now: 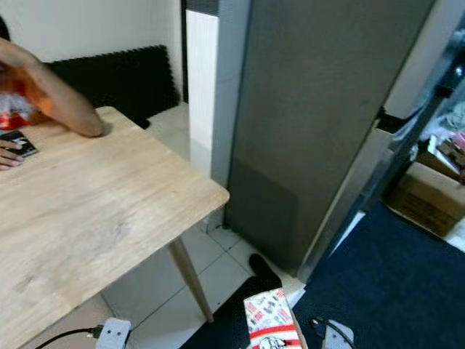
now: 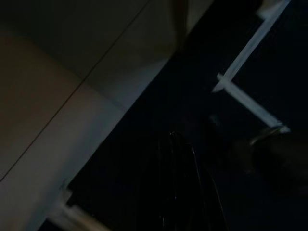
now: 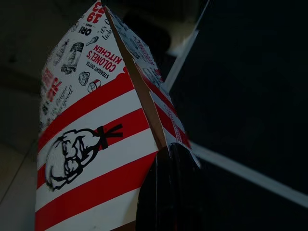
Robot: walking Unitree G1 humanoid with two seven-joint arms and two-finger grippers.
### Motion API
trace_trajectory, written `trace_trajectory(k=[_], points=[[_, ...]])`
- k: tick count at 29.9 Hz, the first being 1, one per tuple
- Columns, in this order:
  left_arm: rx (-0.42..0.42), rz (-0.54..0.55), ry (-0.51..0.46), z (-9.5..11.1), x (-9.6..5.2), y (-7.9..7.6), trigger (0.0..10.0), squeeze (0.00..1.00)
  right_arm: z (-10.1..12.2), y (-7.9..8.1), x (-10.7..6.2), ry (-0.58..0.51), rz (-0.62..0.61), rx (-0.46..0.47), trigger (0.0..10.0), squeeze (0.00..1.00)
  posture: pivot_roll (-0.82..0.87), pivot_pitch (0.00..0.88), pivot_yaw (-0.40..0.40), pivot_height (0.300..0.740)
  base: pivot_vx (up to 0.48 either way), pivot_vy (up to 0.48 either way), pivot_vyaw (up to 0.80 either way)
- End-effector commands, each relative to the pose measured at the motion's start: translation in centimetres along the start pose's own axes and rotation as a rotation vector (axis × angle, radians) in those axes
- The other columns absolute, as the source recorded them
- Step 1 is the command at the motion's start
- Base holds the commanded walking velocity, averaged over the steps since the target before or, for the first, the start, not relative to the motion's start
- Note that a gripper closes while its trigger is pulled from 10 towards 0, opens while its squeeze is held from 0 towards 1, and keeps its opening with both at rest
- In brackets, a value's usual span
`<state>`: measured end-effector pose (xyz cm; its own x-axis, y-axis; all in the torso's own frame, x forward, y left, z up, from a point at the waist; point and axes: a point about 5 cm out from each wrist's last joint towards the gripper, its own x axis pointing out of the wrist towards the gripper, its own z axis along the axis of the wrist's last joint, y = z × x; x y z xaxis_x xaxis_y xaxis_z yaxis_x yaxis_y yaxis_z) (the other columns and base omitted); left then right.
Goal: Restocking fridge
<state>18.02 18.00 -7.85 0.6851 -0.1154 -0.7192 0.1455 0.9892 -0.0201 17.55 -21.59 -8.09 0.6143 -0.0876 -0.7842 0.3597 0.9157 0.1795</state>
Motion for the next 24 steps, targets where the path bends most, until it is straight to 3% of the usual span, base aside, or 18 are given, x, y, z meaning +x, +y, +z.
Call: trace_trajectory(k=[1,10,24], points=[[-0.005,-0.003,0.023,-0.73,-0.22,-0.07,10.0,0.0,-0.84,0.11,-0.14,0.015,0.003,0.002,10.0,0.0,0.01,0.052,-0.016,0.74,0.0,0.0,0.0],[-0.021,-0.014,0.014,-0.35,-0.09,-0.04,10.0,0.0,-0.89,0.31,-0.1,0.02,0.007,0.006,10.0,0.0,0.01,0.056,-0.015,0.74,0.0,0.0,0.0],[-0.037,-0.027,0.011,-0.36,-0.03,-0.49,10.0,0.0,-0.89,-0.05,-0.18,0.017,0.005,0.006,10.0,0.0,-0.01,0.05,-0.01,0.74,0.0,-0.34,0.0]])
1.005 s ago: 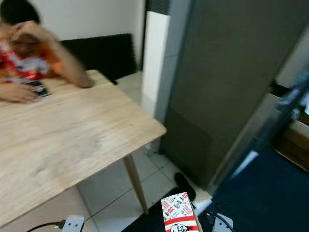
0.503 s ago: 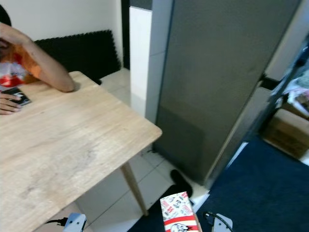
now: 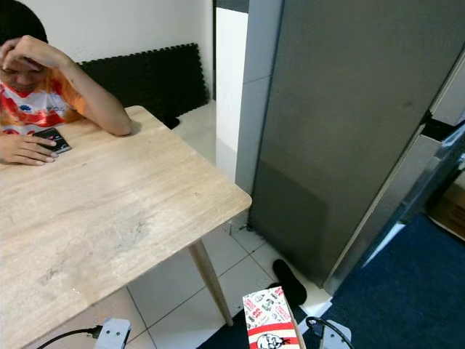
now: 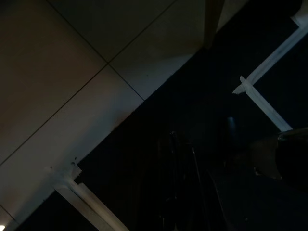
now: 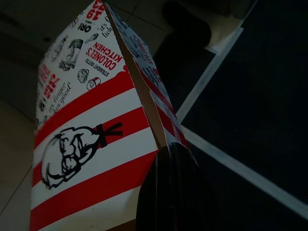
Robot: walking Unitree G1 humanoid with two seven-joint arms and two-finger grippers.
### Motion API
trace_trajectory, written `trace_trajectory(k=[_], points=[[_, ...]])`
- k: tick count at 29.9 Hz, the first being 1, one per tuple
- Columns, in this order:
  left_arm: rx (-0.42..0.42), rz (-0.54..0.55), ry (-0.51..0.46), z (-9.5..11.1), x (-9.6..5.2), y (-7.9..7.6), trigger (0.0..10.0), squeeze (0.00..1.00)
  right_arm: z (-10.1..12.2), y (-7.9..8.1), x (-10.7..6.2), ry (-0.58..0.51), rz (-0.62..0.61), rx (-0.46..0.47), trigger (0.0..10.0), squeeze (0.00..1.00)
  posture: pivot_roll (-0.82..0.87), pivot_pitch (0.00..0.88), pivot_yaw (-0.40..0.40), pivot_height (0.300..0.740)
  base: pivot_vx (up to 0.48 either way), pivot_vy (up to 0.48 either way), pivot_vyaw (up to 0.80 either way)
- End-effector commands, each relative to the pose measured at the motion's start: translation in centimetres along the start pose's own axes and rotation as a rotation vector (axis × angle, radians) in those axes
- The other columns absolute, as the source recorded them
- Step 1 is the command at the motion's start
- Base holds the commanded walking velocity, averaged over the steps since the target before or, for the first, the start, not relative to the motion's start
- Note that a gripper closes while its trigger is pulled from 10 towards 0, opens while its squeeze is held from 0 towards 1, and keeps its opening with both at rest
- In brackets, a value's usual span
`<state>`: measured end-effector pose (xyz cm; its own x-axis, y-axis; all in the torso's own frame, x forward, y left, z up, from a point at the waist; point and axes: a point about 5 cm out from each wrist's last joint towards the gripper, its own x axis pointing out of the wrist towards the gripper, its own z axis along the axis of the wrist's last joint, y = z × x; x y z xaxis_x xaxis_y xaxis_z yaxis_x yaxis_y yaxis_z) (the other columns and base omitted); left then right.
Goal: Restocking fridge
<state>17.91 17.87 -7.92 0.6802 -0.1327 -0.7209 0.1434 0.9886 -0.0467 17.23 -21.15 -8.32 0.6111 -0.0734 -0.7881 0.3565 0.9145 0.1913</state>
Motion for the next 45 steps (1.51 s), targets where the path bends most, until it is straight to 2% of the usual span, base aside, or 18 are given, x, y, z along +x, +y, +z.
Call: trace_trajectory(k=[1,30,36,41,45], points=[[-0.017,-0.009,0.008,-0.3,0.0,-0.3,10.0,0.0,-0.4,-0.3,-0.1,0.007,-0.006,0.001,10.0,0.0,-0.01,0.05,-0.01,0.74,0.0,-0.341,0.0],[-0.035,-0.011,0.005,0.0,0.1,-0.5,10.0,0.0,0.1,-0.5,-0.1,-0.001,-0.001,-0.011,10.0,0.0,-0.02,0.043,-0.017,0.74,0.0,-0.316,0.0],[-0.063,-0.002,-0.004,0.2,0.2,-0.5,10.0,0.0,0.2,-0.4,0.0,-0.002,0.003,-0.016,10.0,0.0,-0.02,0.048,-0.017,0.74,0.0,-0.302,0.0],[-0.085,0.002,-0.022,1.1,0.5,-0.4,10.0,0.0,0.9,0.3,0.2,-0.005,0.032,-0.077,10.0,0.0,-0.03,0.056,-0.019,0.74,0.0,-0.3,0.0],[-0.086,-0.001,-0.03,1.5,0.7,-0.6,10.0,0.0,1.5,0.5,0.3,-0.015,0.035,-0.074,10.0,0.0,-0.03,0.054,-0.025,0.74,0.0,-0.302,0.0]])
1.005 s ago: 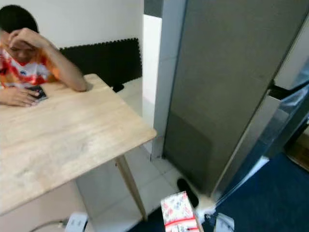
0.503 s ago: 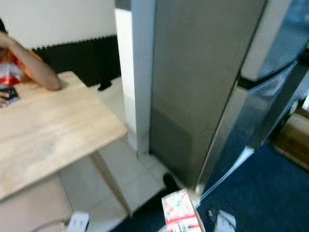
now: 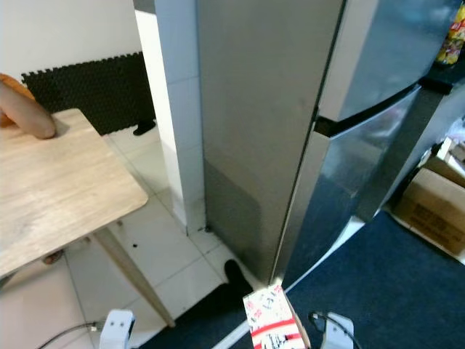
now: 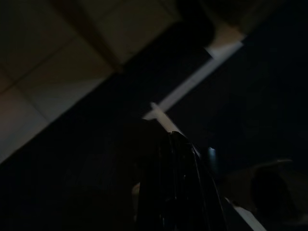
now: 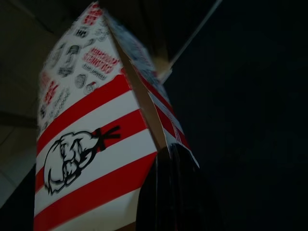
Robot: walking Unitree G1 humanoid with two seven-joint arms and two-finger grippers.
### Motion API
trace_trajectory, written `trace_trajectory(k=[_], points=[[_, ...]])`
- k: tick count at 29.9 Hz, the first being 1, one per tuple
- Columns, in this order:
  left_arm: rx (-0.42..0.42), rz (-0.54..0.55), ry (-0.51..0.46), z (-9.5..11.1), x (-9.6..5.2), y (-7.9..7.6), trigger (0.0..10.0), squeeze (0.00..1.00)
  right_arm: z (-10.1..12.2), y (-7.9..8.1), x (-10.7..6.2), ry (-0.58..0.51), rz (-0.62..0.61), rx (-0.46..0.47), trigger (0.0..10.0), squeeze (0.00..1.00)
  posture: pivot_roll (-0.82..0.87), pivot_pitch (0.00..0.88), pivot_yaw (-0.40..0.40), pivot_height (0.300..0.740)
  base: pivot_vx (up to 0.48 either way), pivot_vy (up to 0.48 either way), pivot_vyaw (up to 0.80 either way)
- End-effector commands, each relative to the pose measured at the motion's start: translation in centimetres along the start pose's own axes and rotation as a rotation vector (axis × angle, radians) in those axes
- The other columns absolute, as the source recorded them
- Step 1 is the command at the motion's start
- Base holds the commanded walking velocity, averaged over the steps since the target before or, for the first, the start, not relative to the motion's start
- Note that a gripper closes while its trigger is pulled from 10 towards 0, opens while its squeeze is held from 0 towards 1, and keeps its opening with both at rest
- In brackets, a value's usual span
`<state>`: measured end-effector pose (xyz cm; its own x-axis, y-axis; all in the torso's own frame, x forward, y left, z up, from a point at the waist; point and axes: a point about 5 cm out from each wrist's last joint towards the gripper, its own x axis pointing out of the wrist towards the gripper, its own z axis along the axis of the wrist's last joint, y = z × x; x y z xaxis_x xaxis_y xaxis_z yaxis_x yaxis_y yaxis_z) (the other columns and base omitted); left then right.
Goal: Restocking fridge
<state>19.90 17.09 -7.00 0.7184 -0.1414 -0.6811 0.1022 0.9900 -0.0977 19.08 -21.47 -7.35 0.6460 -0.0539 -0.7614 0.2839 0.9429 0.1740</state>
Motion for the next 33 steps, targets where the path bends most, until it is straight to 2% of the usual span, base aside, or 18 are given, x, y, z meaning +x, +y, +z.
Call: trace_trajectory(k=[1,21,25,33], points=[[-0.023,0.007,0.022,-0.42,-0.03,-0.13,10.0,0.0,-0.26,0.05,-0.02,0.015,0.002,0.001,10.0,0.0,-0.03,0.054,-0.025,0.74,0.0,-0.304,0.0],[-0.036,0.014,0.013,-0.06,0.08,-0.02,10.0,0.0,-0.26,0.28,0.05,0.021,0.007,-0.001,10.0,0.0,-0.02,0.059,-0.03,0.74,0.0,-0.299,0.0],[-0.049,0.016,0.027,-0.12,0.1,0.05,10.0,0.0,-0.23,0.29,0.06,0.02,0.007,0.0,10.0,0.0,-0.02,0.058,-0.029,0.74,0.0,0.0,0.0],[-0.051,0.024,0.031,0.03,0.12,0.35,10.0,0.0,-0.23,0.4,0.08,0.02,0.008,0.004,10.0,0.0,-0.02,0.057,-0.027,0.74,0.0,0.48,0.0]])
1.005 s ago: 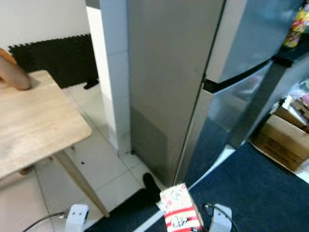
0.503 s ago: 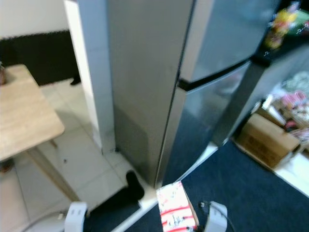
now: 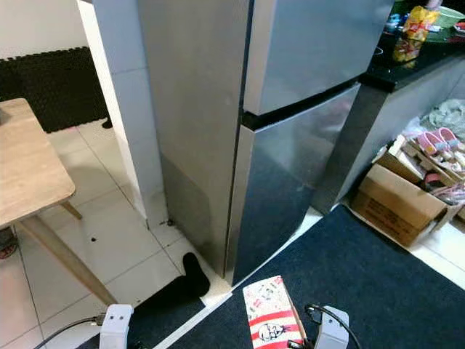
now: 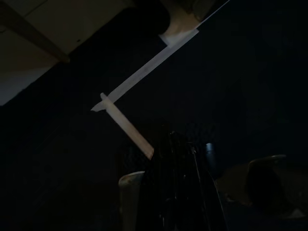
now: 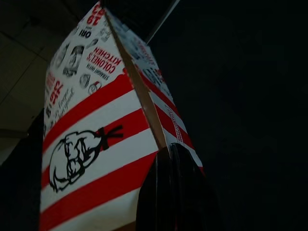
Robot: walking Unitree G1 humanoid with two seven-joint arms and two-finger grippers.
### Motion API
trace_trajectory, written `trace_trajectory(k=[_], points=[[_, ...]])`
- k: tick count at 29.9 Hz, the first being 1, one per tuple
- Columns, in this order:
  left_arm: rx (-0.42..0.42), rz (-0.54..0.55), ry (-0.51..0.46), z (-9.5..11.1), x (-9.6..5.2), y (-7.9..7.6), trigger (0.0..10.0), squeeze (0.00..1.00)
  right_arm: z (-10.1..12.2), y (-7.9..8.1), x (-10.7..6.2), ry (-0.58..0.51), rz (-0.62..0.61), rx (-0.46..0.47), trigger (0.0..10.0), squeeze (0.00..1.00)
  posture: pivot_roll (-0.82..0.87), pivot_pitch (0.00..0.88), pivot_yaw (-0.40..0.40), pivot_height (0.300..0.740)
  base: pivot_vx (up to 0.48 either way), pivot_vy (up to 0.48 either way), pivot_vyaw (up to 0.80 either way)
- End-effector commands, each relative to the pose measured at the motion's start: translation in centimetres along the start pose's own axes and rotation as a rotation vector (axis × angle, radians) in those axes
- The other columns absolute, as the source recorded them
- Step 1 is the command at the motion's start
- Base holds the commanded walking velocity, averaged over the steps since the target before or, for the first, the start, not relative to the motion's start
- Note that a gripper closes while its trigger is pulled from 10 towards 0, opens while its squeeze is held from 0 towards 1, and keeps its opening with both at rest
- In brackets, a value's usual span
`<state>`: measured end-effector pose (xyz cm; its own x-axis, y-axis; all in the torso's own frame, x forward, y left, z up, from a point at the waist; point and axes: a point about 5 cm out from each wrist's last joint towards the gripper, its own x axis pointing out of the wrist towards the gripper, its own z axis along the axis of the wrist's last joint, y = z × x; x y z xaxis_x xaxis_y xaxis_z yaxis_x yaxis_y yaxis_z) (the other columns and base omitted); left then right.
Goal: Restocking fridge
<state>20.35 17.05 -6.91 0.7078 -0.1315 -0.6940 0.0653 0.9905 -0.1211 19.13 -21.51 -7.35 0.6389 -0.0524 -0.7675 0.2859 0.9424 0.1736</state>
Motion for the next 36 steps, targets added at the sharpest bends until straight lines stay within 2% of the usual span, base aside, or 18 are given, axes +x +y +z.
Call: trace_trajectory(k=[1,6,9,12,24,27,35,36], points=[[-0.008,0.016,0.012,-0.3,-0.2,0.4,10.0,0.0,-0.3,0.4,0.0,0.011,0.009,0.003,10.0,0.0,-0.02,0.057,-0.027,0.74,0.0,0.405,0.0],[0.044,0.011,0.008,0.0,-0.1,0.5,10.0,0.0,-0.4,0.5,0.0,0.012,0.007,0.011,10.0,0.0,-0.01,0.057,-0.02,0.74,0.0,0.081,0.0],[0.125,-0.008,0.016,0.2,0.0,0.3,10.0,0.0,-0.7,0.2,-0.1,0.015,0.001,0.021,10.0,0.0,-0.01,0.057,-0.019,0.74,0.0,0.0,0.0],[0.154,-0.024,0.013,0.3,0.0,0.1,10.0,0.0,-0.9,-0.1,-0.2,0.015,-0.011,0.033,10.0,0.0,-0.02,0.054,-0.01,0.74,0.0,0.0,0.0],[0.16,-0.048,0.006,0.7,0.3,-0.4,10.0,0.0,-1.1,-0.5,-0.3,0.015,-0.027,0.044,10.0,0.0,-0.03,0.047,-0.004,0.74,0.0,0.0,0.0],[0.181,-0.057,0.029,0.6,0.3,-0.5,10.0,0.0,-1.1,-0.5,-0.3,0.016,-0.03,0.046,10.0,0.0,-0.03,0.04,0.0,0.74,0.0,-0.48,0.0],[0.171,-0.058,0.033,0.3,0.3,-0.6,10.0,0.0,-1.2,-0.7,-0.3,0.017,-0.033,0.046,10.0,0.0,-0.03,0.035,0.002,0.74,0.0,-0.48,0.0],[0.151,-0.047,0.027,0.3,0.3,-0.5,10.0,0.0,-1.2,-0.7,-0.4,0.017,-0.033,0.045,10.0,0.0,-0.03,0.033,0.001,0.74,0.0,0.0,0.0]])
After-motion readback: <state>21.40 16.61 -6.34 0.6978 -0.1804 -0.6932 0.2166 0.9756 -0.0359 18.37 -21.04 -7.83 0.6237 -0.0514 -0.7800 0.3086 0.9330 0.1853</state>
